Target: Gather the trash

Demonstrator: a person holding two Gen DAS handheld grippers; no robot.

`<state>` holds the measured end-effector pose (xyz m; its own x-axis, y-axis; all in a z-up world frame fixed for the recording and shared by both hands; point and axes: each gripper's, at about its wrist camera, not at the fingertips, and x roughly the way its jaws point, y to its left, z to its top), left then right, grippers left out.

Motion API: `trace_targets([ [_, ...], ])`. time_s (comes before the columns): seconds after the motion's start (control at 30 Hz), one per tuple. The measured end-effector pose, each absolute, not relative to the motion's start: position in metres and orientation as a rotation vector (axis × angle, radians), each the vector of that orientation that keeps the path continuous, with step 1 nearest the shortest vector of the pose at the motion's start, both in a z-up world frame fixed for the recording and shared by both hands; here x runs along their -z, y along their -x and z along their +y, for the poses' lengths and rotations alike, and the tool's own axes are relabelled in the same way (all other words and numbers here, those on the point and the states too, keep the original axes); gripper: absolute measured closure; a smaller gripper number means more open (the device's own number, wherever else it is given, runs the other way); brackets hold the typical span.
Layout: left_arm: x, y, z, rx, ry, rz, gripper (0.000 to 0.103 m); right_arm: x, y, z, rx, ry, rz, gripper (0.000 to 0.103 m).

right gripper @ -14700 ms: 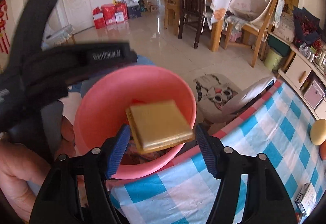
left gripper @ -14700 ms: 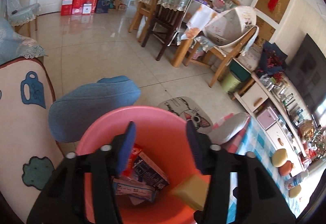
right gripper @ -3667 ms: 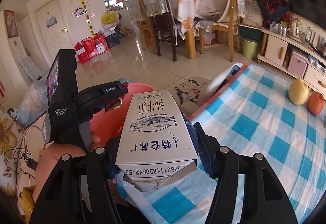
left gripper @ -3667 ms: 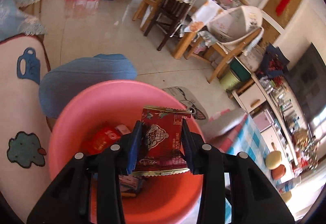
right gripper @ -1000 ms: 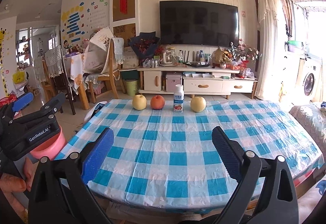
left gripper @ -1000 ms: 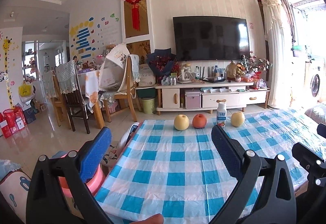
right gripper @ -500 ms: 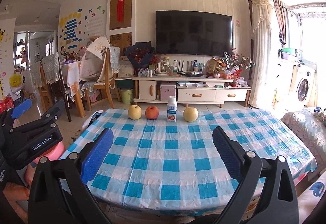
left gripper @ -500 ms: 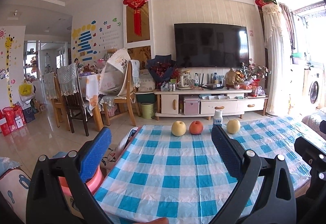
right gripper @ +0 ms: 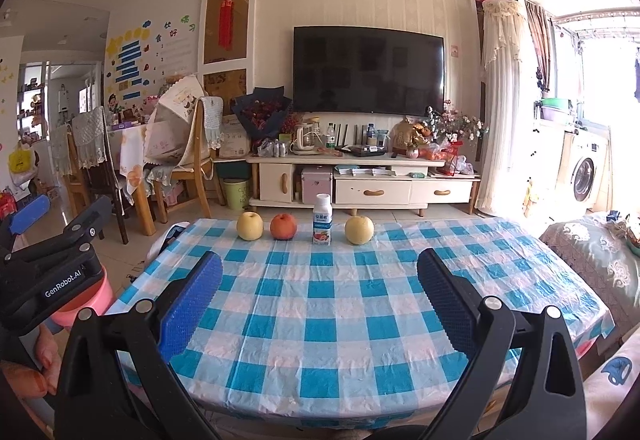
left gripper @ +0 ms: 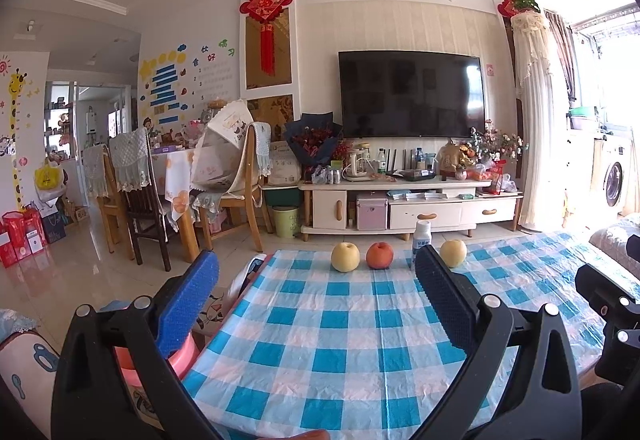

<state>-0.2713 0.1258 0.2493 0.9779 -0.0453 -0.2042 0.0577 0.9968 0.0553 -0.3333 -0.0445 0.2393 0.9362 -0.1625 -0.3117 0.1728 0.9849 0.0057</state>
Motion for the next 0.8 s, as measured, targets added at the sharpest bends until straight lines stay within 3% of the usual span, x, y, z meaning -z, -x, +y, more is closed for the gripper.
trace_targets([
  [0.47, -0.223, 0.246, 0.110, 0.058, -0.096, 0.236, 0.004, -0.211, 0.302, -0.047, 0.154, -0.025, 0.383, 0.006],
  [0.8, -0.171, 0.180, 0.087, 0.097, -0.089, 0.420, 0.004, -0.178, 0.237, -0.067, 0.129, -0.028, 0.490, 0.006],
])
